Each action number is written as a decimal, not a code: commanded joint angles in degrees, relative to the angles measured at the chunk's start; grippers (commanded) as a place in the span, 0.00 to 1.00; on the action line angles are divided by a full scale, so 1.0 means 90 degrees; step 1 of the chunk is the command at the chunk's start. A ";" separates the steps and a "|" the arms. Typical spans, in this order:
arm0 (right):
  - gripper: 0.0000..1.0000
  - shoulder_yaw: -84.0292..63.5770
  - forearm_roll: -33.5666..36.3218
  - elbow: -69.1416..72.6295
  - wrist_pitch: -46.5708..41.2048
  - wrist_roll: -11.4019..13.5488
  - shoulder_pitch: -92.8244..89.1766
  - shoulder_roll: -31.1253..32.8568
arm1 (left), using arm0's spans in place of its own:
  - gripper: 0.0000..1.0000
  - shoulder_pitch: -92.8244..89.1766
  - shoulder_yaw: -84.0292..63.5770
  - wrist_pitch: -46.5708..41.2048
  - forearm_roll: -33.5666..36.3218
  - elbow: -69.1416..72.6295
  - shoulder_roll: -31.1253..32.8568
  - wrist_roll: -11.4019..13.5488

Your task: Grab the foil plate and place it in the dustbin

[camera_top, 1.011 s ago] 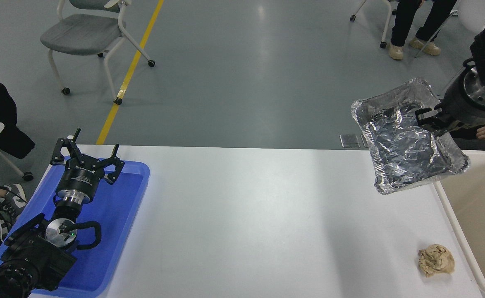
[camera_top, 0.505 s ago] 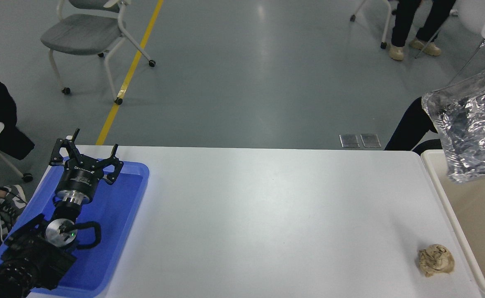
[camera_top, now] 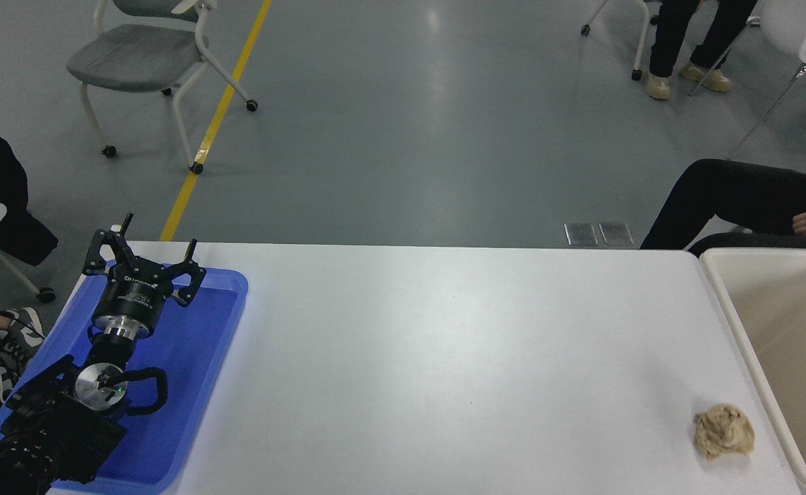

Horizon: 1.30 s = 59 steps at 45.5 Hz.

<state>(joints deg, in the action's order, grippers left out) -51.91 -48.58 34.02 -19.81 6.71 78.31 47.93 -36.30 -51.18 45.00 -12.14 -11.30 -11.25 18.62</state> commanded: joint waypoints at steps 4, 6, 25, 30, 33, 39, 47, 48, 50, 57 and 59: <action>0.00 0.2016 0.0124 -0.2100 0.0902 -0.0218 -0.2977 -0.0852 | 1.00 0.0000 -0.0007 0.0000 0.0001 -0.0004 0.0000 0.0001; 0.00 0.2183 0.0212 -0.2286 0.0960 -0.0218 -0.3270 -0.1038 | 1.00 0.0000 -0.0007 0.0000 0.0001 -0.0004 0.0000 0.0001; 0.00 0.2330 0.0651 -0.2570 0.1361 -0.0218 -0.3994 -0.1751 | 1.00 0.0010 -0.0007 0.0000 0.0001 -0.0004 0.0000 -0.0009; 0.00 0.2330 0.0651 -0.2608 0.1371 -0.0218 -0.3994 -0.1791 | 1.00 0.0010 -0.0007 0.0000 0.0001 -0.0004 0.0000 -0.0009; 0.00 0.2330 0.0651 -0.2677 0.1371 -0.0218 -0.3994 -0.1800 | 1.00 0.0000 -0.0007 0.0000 0.0001 -0.0004 0.0000 -0.0009; 0.94 0.2398 0.0680 -0.2696 0.1361 -0.0228 -0.3955 -0.1800 | 1.00 0.0000 0.0003 0.0000 0.0001 -0.0004 0.0000 -0.0009; 1.00 0.2447 0.0759 -0.2619 0.1332 -0.0228 -0.3867 -0.1839 | 1.00 0.0000 0.0003 0.0000 0.0001 -0.0004 0.0000 -0.0009; 1.00 0.2447 0.0759 -0.2609 0.1332 -0.0228 -0.3838 -0.1849 | 1.00 0.0000 -0.0007 0.0000 0.0001 -0.0004 0.0000 -0.0009; 1.00 0.2447 0.0778 -0.2570 0.1332 -0.0228 -0.3779 -0.1859 | 1.00 0.0000 -0.0007 0.0000 0.0001 0.0016 0.0000 -0.0009; 1.00 0.2447 0.0788 -0.2073 0.1283 -0.0218 -0.3419 -0.2015 | 1.00 0.0000 0.0003 0.0000 0.0001 0.0016 0.0000 -0.0019; 1.00 0.2379 0.0778 -0.1722 0.1283 -0.0209 -0.3156 -0.1996 | 1.00 0.0000 0.0003 0.0000 0.0001 -0.0004 0.0000 -0.0019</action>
<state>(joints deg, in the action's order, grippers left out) -30.08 -41.81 11.71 -7.93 4.67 44.74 30.94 -36.30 -51.18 45.00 -12.13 -11.28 -11.25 18.54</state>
